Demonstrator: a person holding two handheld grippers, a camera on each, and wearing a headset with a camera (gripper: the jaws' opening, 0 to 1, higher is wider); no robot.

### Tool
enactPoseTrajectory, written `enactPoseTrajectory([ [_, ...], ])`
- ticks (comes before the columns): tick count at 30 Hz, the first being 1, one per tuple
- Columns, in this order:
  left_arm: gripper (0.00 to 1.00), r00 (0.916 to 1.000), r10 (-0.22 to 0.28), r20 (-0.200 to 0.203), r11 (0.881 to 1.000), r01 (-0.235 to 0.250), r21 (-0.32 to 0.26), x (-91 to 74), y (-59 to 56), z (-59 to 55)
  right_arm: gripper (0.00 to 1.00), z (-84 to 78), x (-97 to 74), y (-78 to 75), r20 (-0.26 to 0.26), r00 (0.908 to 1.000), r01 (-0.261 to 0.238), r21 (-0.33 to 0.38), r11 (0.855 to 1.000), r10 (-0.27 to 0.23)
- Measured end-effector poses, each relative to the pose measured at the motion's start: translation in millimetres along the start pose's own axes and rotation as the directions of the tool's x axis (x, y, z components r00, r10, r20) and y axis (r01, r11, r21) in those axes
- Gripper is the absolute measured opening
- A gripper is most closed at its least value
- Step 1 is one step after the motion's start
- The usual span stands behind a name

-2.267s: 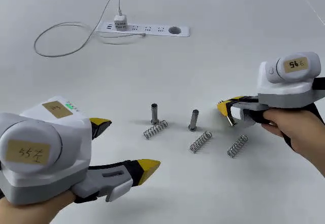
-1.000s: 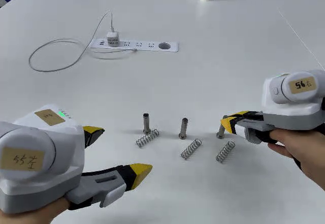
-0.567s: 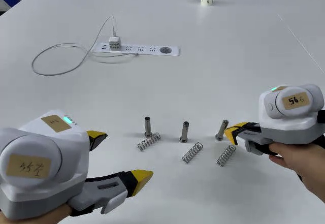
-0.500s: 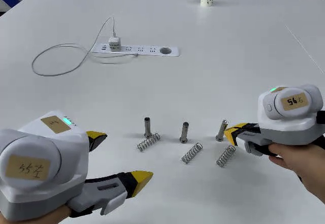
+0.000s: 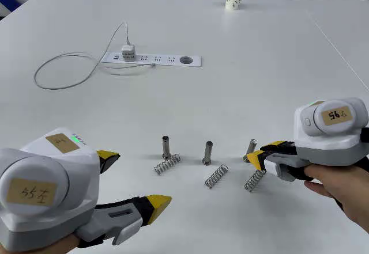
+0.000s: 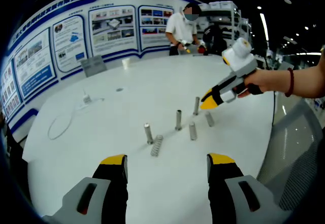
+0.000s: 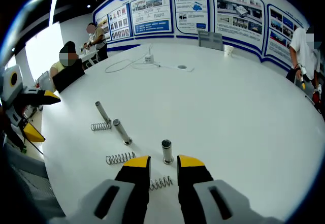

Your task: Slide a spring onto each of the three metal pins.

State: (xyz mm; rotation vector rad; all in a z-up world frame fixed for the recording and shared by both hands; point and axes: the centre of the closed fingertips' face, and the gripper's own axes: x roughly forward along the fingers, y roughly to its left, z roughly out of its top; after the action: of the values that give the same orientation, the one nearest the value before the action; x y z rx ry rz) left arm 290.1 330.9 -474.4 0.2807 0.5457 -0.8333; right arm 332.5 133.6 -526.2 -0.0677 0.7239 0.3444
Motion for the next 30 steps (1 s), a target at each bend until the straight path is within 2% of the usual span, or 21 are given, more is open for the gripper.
enactPoseTrajectory([
  [9, 0.61, 1.0, 0.0, 0.001, 1.0, 0.0, 0.009, 5.2, 1.8, -1.2, 0.3, 6.4, -8.2, 2.0, 0.039, 0.999, -0.021, 0.015, 1.0, 0.02],
  [17, 0.57, 0.9999, -0.003, -0.012, 0.999, 0.003, 0.037, 18.5, 6.2, -2.8, 0.37, 12.1, -21.1, 6.1, 0.089, 0.995, -0.048, 0.028, 0.998, 0.045],
  [25, 0.51, 0.9997, -0.009, -0.023, 0.998, 0.01, 0.07, 33.9, 9.6, -4.7, 0.44, 10.9, -30.8, 9.0, 0.111, 0.9915, -0.072, 0.038, 0.997, 0.067],
  [30, 0.47, 0.9994, -0.024, -0.025, 0.997, 0.026, 0.069, 45.1, 11.4, -8.5, 0.47, 10.8, -35.8, 10.8, 0.122, 0.9893, -0.085, 0.038, 0.996, 0.08],
])
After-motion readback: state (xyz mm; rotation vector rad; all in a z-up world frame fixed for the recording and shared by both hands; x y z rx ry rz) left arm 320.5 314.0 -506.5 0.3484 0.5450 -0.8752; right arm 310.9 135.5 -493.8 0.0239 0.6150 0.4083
